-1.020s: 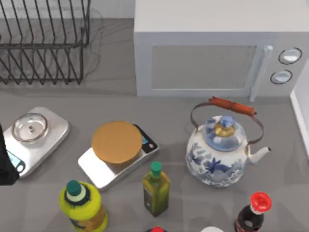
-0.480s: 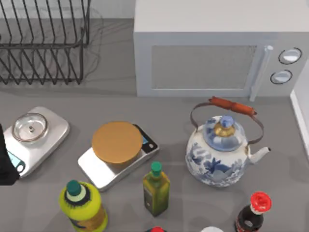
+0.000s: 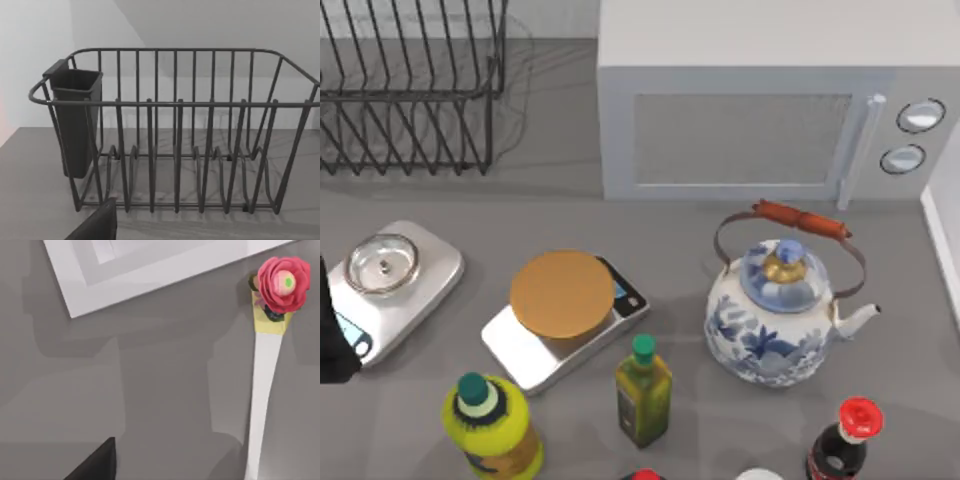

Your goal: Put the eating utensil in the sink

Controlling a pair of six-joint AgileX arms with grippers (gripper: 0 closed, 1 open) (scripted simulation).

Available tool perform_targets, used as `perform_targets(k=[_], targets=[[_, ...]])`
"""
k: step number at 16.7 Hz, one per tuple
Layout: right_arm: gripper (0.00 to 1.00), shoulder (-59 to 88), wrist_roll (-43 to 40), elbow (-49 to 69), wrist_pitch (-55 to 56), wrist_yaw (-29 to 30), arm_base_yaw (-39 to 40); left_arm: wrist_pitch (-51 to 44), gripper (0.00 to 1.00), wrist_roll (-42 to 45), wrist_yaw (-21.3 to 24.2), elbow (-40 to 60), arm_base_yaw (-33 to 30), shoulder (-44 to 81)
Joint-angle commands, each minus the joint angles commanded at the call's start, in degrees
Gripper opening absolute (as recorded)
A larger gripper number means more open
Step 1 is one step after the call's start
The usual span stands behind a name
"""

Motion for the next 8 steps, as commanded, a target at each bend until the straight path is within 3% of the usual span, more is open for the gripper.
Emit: perform_targets(k=[8], targets=[[1.0,16.4,2.6,11.8,-12.6,0.3,-3.1,0.0,1.0,0.0,0.0,0.0,0.0,0.0]])
